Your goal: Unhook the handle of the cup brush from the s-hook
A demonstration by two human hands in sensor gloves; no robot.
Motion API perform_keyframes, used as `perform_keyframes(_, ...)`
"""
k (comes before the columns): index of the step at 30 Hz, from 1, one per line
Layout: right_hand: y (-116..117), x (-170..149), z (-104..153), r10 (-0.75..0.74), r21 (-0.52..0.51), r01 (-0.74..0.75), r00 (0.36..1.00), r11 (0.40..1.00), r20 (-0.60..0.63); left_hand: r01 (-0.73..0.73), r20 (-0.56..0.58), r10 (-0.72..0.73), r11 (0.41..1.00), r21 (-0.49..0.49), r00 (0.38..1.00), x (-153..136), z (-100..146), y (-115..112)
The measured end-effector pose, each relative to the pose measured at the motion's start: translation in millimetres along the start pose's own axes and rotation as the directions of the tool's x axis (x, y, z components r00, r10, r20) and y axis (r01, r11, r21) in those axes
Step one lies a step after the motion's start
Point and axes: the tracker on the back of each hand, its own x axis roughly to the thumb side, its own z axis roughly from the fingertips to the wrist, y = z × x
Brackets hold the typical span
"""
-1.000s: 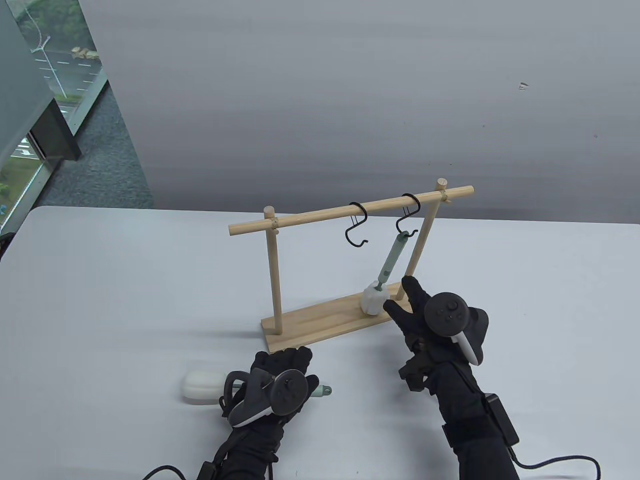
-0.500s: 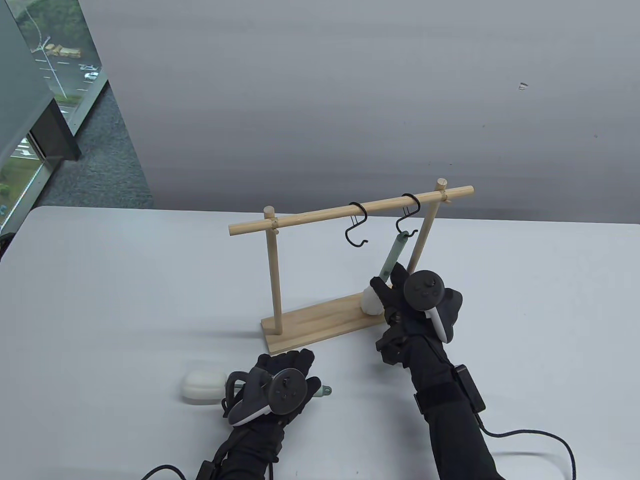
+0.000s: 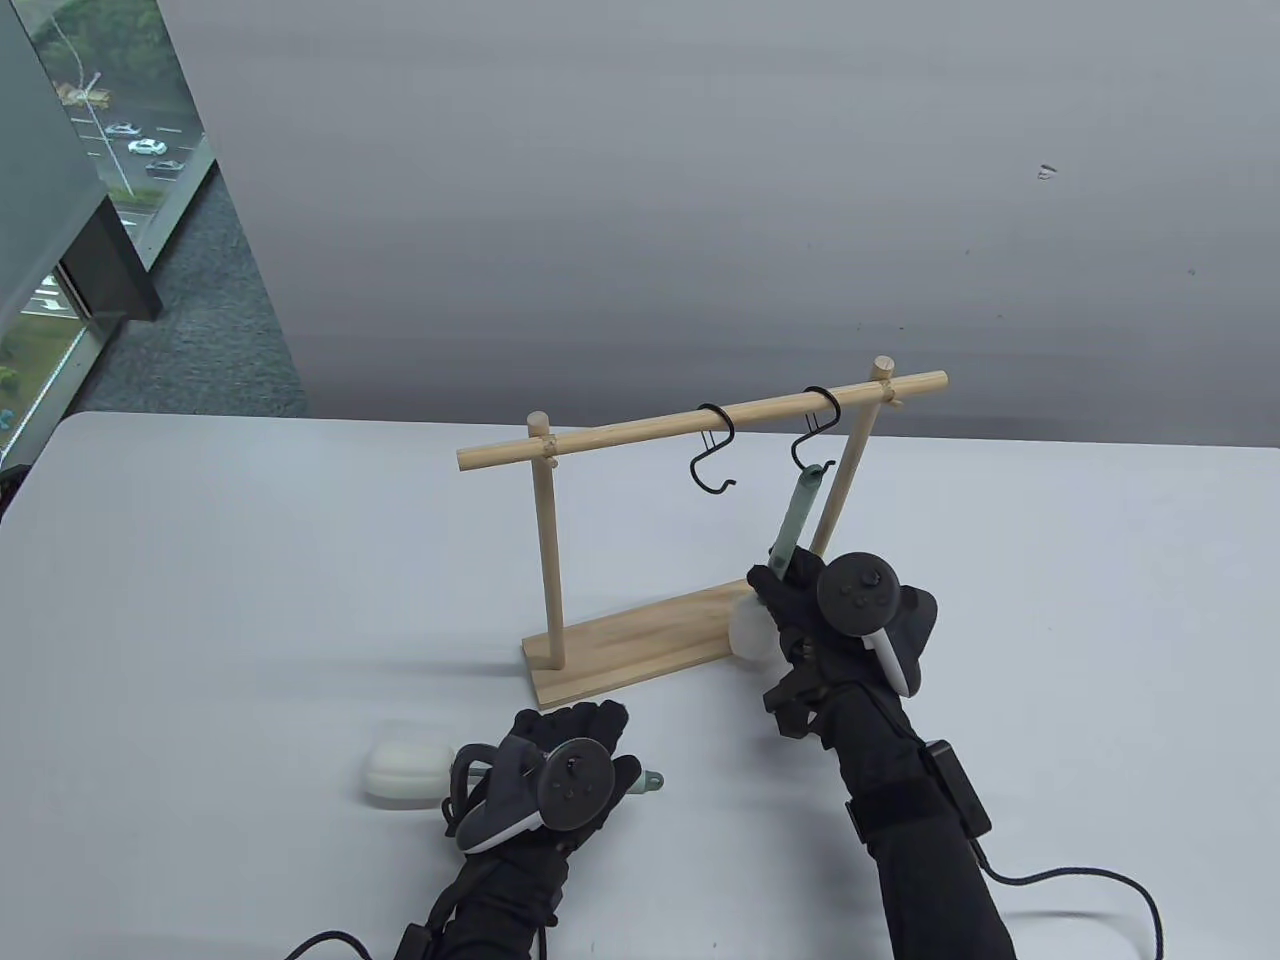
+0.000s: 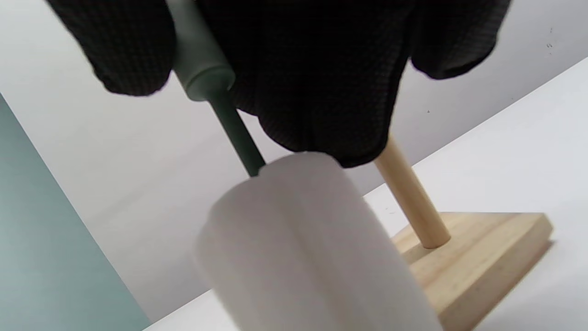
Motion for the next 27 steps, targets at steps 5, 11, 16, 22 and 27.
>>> perform_keyframes(5,-16.1,-3.2,16.7,0.027,-0.007,-0.027,0.999,1.000,0.030,0.009,0.005,-0.009,1.000,-0.007,1.000,1.7,-0.2,-0.3)
perform_keyframes(11,-34.9,-4.8,34.2,0.031,-0.012,-0.031,0.999,0.999,0.044,0.011,0.004,-0.011,1.000,-0.013,1.000,2.2,-0.2,-0.3)
perform_keyframes(16,-49.9,-3.0,41.4,0.024,-0.030,-0.022,0.999,0.999,0.048,0.009,0.007,-0.009,1.000,-0.017,1.000,2.6,-0.3,-0.3)
perform_keyframes(22,-64.9,-1.6,45.6,0.014,-0.065,-0.011,0.999,0.998,0.045,0.007,0.015,-0.006,1.000,-0.019,1.000,3.5,-0.9,-0.4)
perform_keyframes(27,-77.5,-2.7,54.3,0.020,-0.098,-0.013,0.998,0.995,0.067,0.004,0.012,-0.004,1.000,-0.023,1.000,3.5,-1.0,-0.5)
